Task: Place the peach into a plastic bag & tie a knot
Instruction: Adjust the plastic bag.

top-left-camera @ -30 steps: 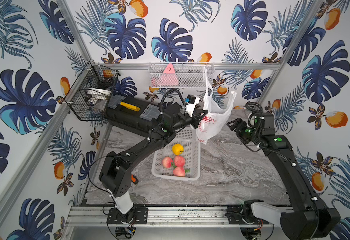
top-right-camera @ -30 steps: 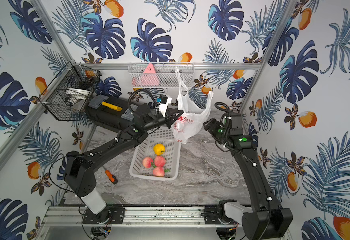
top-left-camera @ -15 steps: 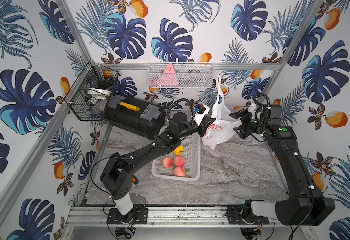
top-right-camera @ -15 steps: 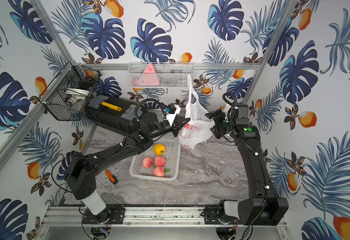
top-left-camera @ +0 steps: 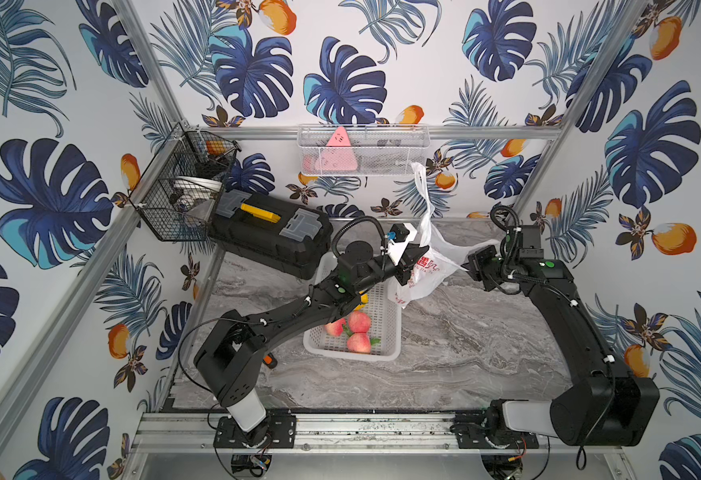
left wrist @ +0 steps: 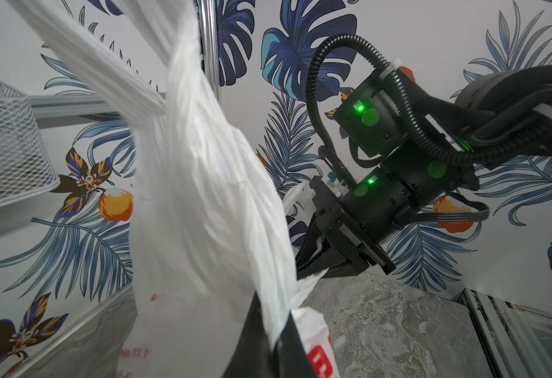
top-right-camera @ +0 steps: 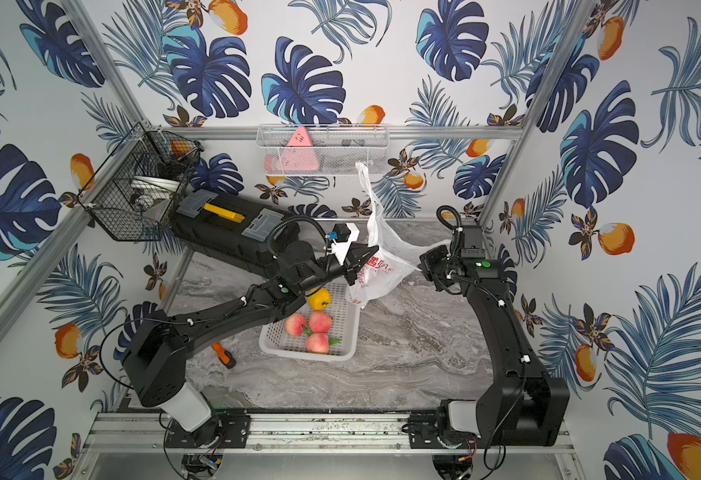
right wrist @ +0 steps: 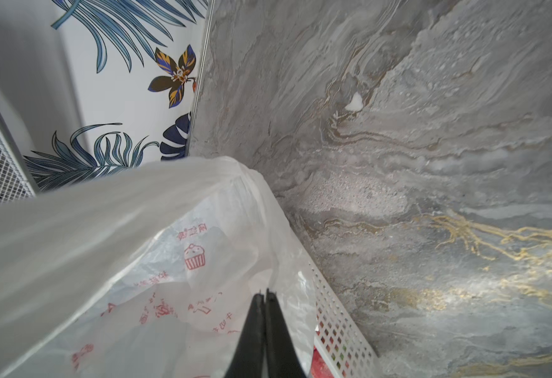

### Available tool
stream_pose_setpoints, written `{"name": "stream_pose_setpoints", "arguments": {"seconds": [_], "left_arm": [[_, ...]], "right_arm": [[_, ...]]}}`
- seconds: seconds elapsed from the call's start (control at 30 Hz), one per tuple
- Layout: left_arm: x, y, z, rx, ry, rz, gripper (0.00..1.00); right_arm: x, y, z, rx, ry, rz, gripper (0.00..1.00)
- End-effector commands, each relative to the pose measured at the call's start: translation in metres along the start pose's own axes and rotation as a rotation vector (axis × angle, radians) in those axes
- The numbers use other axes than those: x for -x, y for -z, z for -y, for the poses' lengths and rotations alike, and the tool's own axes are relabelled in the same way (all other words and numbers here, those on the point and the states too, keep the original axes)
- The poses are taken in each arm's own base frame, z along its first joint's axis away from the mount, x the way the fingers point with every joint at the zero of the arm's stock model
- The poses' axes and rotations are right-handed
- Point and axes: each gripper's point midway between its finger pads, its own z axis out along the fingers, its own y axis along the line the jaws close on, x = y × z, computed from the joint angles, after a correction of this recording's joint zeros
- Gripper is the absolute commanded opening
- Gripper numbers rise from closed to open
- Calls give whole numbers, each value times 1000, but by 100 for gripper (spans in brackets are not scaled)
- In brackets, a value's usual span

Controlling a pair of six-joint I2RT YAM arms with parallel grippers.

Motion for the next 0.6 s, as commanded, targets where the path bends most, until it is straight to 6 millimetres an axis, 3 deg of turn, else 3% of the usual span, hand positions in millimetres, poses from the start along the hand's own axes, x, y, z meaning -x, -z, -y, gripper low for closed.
{"name": "stream_pose_setpoints", "arguments": {"seconds": [0.0, 0.2, 0.3, 0.37, 0.43, 0.5, 0.57], "left_arm": [[3, 11, -7, 61, 64, -21, 26], [-12, 27, -3, 81, 195, -164, 46], [-24, 33, -10, 147, 290, -286, 49], [-30, 37, -13, 184, 333, -363, 48], [-38, 46, -12, 209, 362, -431, 47], [-50, 60, -13, 245, 384, -492, 46], [-62, 77, -12, 278, 395, -555, 46]], "right_arm": [[31, 14, 8, -62, 129, 194, 0], [56, 58, -7, -63, 323, 398, 0], [58, 72, -12, -74, 423, 462, 0], [50, 66, 2, -83, 425, 453, 0], [38, 49, 29, -88, 405, 418, 0], [27, 36, 59, -109, 362, 401, 0], [20, 31, 76, -96, 341, 403, 0]]}}
